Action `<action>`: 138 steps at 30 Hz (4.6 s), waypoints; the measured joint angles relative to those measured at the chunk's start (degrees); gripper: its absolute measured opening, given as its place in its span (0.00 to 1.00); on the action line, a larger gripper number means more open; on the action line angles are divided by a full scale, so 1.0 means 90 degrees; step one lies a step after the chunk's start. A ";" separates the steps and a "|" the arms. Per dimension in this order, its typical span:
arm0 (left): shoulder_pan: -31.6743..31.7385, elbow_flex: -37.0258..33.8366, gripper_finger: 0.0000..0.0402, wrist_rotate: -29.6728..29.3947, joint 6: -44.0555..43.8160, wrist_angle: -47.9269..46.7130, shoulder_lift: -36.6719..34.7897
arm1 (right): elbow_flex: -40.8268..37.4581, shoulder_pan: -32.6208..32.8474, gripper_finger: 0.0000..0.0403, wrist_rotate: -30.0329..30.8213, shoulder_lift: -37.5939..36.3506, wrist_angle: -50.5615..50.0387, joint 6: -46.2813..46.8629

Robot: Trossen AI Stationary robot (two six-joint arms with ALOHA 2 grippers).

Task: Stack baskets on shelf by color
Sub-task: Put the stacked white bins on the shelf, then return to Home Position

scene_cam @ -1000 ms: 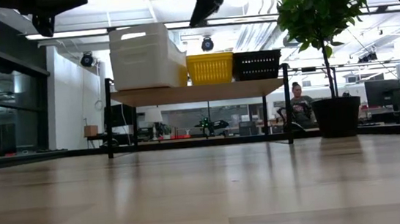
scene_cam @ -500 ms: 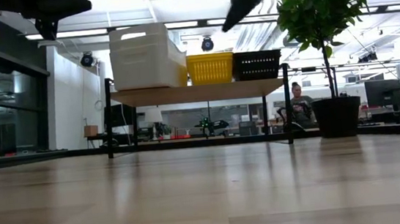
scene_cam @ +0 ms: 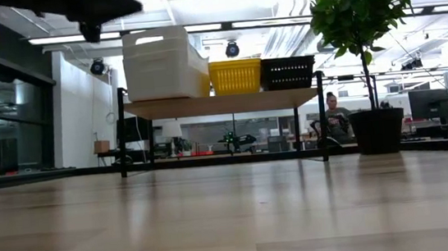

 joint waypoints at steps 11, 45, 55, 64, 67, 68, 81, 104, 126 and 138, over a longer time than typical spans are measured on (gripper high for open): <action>0.1072 0.0604 0.00 0.0163 -0.1132 -0.0464 0.1998 | -0.0473 0.0413 0.00 0.0247 0.0083 0.0277 0.0479; 0.1297 0.0740 0.00 -0.1664 -0.1052 0.1214 0.3380 | -0.0561 0.0976 0.00 0.0863 0.0087 0.0324 0.0597; 0.1329 0.0740 0.00 -0.1928 -0.0797 0.2119 0.3841 | -0.0559 0.0976 0.00 0.0861 0.0087 0.0320 0.0601; 0.1389 0.0738 0.00 -0.1814 -0.0241 0.3341 0.4479 | -0.0556 0.0976 0.00 0.0861 0.0087 0.0318 0.0617; 0.1471 0.0764 0.00 -0.1799 -0.0241 0.3389 0.4536 | -0.0556 0.0976 0.00 0.0861 0.0089 0.0316 0.0616; 0.1502 0.0767 0.00 -0.1720 -0.0243 0.3387 0.4539 | -0.0556 0.0976 0.00 0.0861 0.0090 0.0314 0.0617; 0.1680 0.0774 0.00 -0.0502 -0.0469 0.3399 0.4489 | -0.0556 0.0976 0.00 0.0861 0.0090 0.0311 0.0618; 0.0428 -0.0680 0.00 0.1495 -0.0073 0.0456 0.0055 | -0.0556 0.0976 0.00 0.0861 0.0090 0.0109 0.0743; 0.1123 -0.2895 0.00 0.2436 -0.0414 0.0518 -0.3034 | -0.0556 0.0976 0.00 0.0843 0.0084 -0.0008 0.1198; 0.1125 -0.2888 0.00 0.2430 -0.0486 0.0358 -0.3041 | -0.0860 0.0976 0.00 0.0655 -0.1127 -0.0816 0.1723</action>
